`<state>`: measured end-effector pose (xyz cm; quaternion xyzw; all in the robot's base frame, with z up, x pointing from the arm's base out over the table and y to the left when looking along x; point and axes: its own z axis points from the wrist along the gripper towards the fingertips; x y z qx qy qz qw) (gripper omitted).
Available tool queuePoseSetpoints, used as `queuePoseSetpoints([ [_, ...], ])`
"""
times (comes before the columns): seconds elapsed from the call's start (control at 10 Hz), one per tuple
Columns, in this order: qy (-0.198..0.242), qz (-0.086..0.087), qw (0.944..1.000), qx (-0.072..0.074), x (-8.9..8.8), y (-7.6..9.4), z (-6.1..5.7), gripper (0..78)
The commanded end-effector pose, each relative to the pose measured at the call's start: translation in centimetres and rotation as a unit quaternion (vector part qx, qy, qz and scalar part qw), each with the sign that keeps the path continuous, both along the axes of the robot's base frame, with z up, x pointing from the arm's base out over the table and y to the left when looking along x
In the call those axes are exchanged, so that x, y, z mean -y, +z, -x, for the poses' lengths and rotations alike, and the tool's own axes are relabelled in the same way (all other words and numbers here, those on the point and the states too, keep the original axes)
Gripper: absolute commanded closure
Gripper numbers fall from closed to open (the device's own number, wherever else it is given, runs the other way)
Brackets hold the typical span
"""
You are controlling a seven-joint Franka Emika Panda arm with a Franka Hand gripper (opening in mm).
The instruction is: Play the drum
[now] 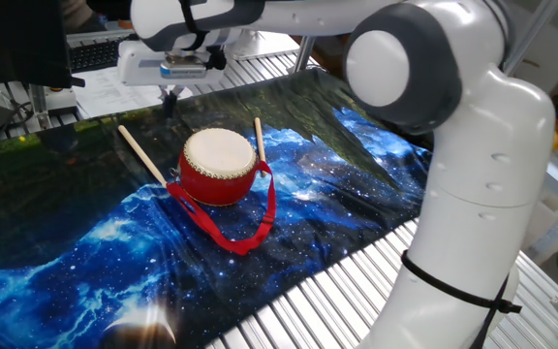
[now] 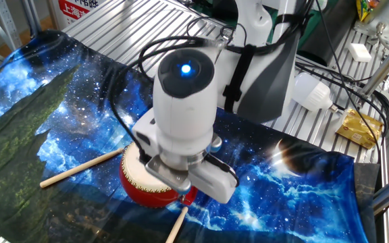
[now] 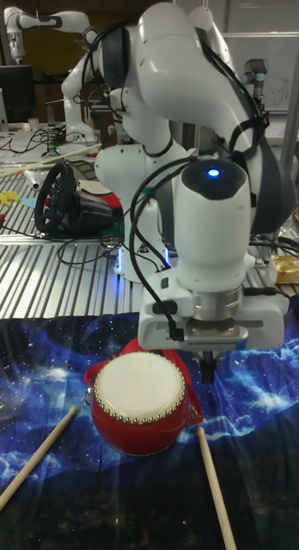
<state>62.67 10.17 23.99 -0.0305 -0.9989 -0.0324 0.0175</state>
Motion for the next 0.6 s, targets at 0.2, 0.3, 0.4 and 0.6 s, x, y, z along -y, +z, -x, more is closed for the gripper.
queuePoseSetpoints([
  [0.2,0.027,0.007,0.9996,0.003,-0.1,-1.2,-0.7,77.6],
  [0.3,0.028,0.007,0.9996,0.002,-0.1,-1.5,-0.8,77.6],
  [0.4,0.029,0.007,0.9996,0.002,-0.1,-2.1,-0.8,77.6],
  [0.6,0.029,0.007,0.9996,0.002,-0.1,-3.1,-0.9,77.6],
])
